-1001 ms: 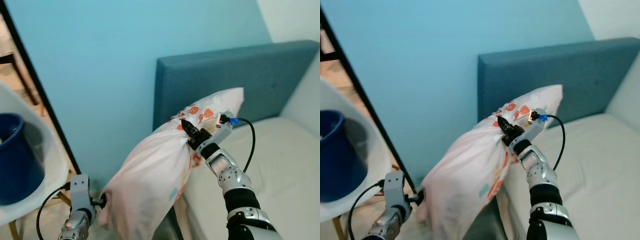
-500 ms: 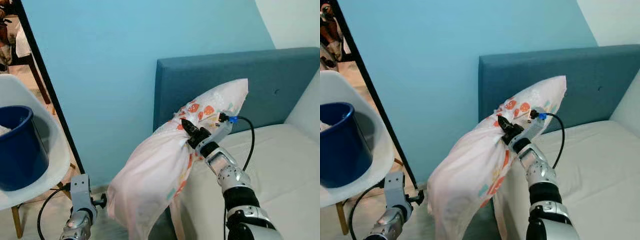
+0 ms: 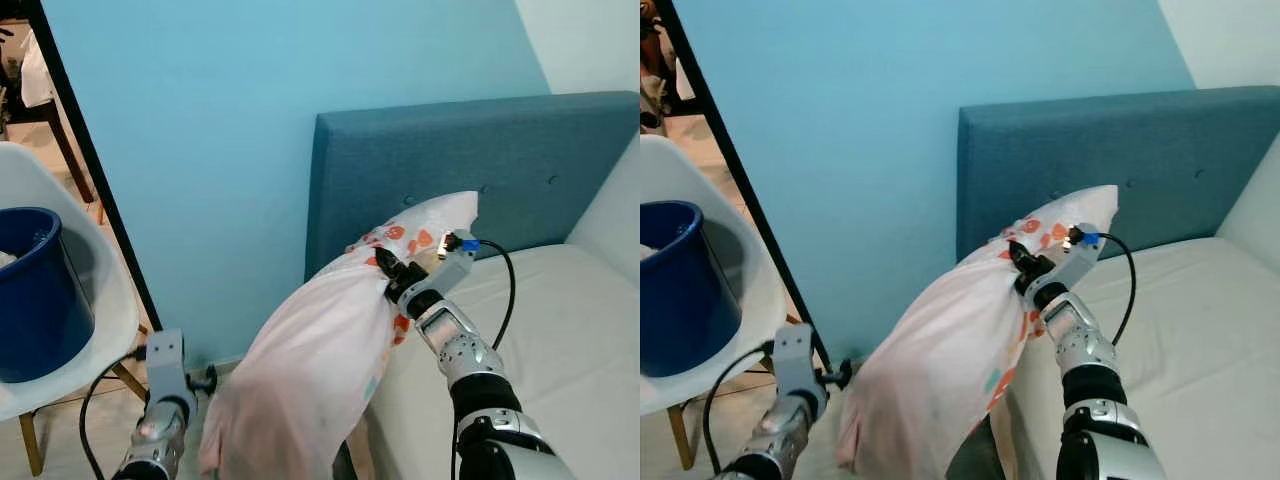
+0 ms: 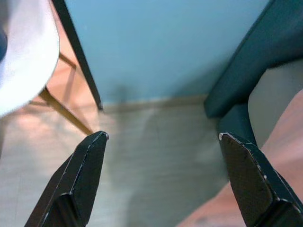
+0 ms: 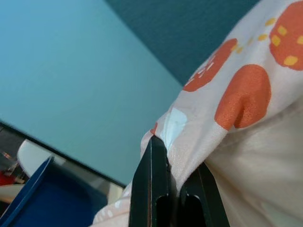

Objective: Clean up the room

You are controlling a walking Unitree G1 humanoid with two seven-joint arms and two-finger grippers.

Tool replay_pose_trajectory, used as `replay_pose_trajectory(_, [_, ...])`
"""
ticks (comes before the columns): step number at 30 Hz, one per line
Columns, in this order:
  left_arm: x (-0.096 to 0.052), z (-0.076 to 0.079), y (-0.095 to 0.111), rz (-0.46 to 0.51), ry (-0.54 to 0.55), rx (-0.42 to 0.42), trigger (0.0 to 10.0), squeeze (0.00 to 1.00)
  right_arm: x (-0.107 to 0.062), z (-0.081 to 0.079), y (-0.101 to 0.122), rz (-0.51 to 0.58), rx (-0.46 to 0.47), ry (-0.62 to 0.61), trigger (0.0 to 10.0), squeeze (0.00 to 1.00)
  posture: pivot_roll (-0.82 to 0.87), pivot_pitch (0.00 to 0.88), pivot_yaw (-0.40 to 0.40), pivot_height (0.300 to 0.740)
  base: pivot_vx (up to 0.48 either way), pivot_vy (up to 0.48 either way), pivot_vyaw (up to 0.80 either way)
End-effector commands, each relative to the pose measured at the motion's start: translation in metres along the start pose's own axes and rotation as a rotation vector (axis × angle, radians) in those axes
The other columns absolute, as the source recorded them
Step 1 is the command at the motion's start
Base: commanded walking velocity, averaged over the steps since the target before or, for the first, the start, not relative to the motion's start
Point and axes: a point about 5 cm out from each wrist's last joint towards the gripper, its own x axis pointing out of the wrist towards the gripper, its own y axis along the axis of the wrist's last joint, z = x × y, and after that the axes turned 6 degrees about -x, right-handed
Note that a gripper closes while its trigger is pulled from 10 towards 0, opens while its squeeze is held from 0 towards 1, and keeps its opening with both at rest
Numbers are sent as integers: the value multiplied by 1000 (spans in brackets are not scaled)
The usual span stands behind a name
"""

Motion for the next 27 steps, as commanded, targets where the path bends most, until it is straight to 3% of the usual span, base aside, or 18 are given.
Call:
replay_pose_trajectory(1, [2, 0, 11, 52, -23, 49, 10000, 0, 4, 3, 30, 126, -19, -25, 10000, 0, -45, 0, -85, 740, 0, 0, 0])
replay_pose_trajectory(4, [7, 3, 33, 140, -53, 87, 10000, 0, 1, 16, 51, 192, -22, -93, 10000, 0, -42, 0, -86, 740, 0, 0, 0])
replay_pose_trajectory(7, [7, 3, 38, 160, -56, 98, 10000, 0, 0, 19, 58, 216, -23, -104, 10000, 0, -35, 0, -85, 740, 0, 0, 0])
replay_pose_trajectory(11, [9, 3, 59, 248, -60, 112, 10000, 0, -1, 24, 88, 309, -8, -127, 10000, 0, -30, 0, -92, 740, 0, 0, 0])
replay_pose_trajectory(22, [1, -5, 67, 309, -31, 95, 10000, 0, 1, 33, 91, 251, -23, -191, 10000, 0, -27, 46, -87, 740, 0, 0, 0])
replay_pose_trajectory(24, [-3, -14, 78, 340, -12, 66, 10000, 0, 1, 36, 90, 230, -17, -213, 10000, 0, -24, 115, -78, 740, 0, 0, 0])
replay_pose_trajectory(27, [-4, -17, 84, 355, -7, 65, 10000, 0, 2, 36, 91, 223, -18, -222, 10000, 0, -24, 120, -78, 740, 0, 0, 0])
